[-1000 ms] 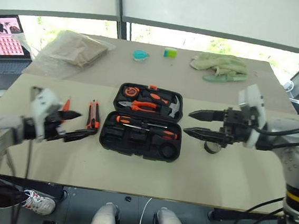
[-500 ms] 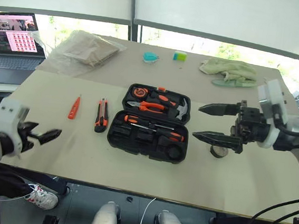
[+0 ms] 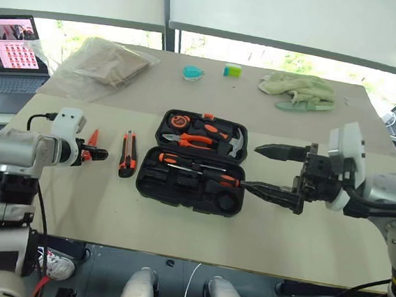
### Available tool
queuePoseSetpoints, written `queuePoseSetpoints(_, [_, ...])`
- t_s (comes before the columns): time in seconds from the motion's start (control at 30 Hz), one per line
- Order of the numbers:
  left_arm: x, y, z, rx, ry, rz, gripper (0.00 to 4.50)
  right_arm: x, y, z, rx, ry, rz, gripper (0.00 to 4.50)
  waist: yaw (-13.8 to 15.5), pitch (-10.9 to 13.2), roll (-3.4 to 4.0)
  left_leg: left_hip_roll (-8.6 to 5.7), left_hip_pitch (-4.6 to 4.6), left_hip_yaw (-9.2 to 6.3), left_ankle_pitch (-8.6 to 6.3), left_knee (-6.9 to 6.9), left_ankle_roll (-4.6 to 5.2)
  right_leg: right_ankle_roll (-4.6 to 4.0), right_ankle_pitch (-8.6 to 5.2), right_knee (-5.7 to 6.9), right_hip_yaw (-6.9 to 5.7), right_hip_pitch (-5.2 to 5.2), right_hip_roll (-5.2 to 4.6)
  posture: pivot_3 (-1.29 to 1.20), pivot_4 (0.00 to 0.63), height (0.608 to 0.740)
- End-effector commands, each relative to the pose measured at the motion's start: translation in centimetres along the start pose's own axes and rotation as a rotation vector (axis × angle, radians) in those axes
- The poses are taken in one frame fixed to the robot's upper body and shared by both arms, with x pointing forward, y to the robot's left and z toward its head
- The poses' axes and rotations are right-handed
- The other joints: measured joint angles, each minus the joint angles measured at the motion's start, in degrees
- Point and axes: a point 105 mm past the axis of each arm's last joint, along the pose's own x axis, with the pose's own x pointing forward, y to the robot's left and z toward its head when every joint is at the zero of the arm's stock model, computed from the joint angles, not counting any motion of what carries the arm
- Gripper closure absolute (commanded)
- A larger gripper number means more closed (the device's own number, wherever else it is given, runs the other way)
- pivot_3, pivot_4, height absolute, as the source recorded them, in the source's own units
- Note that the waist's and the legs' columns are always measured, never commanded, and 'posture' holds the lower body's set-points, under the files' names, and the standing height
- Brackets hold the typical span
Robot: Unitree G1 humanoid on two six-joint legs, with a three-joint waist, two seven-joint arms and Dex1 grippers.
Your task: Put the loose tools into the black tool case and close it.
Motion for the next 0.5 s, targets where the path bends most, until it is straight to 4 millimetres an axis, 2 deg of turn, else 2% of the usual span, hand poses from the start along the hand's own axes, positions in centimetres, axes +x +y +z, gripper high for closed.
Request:
queuePoseSetpoints(0.03, [1.0, 0.0, 0.1, -0.017, -0.001, 0.014, 0.0, -0.4, 0.2, 1.1, -0.036, -0.032, -0.038, 0.03, 0.1, 0.0, 0.01, -0.01, 0.0, 0.0, 0.0, 0.0, 0.0, 0.0, 0.0, 0.01, 0.0, 0.0, -0.01, 0.0, 0.15, 0.74])
queuePoseSetpoints(0.1, [1.4, -0.1, 0.2, -0.038, 0.002, 0.009, 0.0, -0.4, 0.2, 1.2, -0.035, -0.031, -0.047, 0.03, 0.3, 0.0, 0.03, -0.01, 0.02, 0.0, 0.03, 0.0, -0.03, 0.0, 0.0, 0.06, -0.01, 0.02, 0.0, 0.0, 0.15, 0.74])
queuePoseSetpoints(0.2, [1.7, -0.3, 0.5, -0.063, -0.001, 0.0, 0.71, -0.6, 0.4, 1.3, -0.038, -0.029, -0.051, 0.0, 0.7, 0.0, 0.05, -0.03, 0.07, -0.01, 0.06, 0.02, -0.05, 0.0, 0.0, 0.15, -0.01, 0.05, 0.0, 0.0, 0.15, 0.74])
queuePoseSetpoints(0.3, [1.9, -0.6, 0.7, -0.046, -0.003, -0.017, 1.93, -0.9, 0.2, 1.5, -0.039, -0.025, -0.065, 0.0, 0.8, 0.0, 0.07, -0.04, 0.07, -0.01, 0.07, 0.03, -0.05, 0.0, 0.0, 0.16, -0.01, 0.05, -0.02, 0.0, 0.15, 0.74])
queuePoseSetpoints(0.5, [2.0, -0.5, 0.7, -0.029, -0.008, -0.013, 4.01, -1.5, 0.0, 1.5, -0.042, -0.004, -0.081, 0.0, 1.0, 0.0, 0.07, -0.06, 0.06, -0.02, 0.07, 0.05, -0.05, 0.01, 0.0, 0.15, -0.02, 0.07, -0.04, 0.0, 0.15, 0.74])
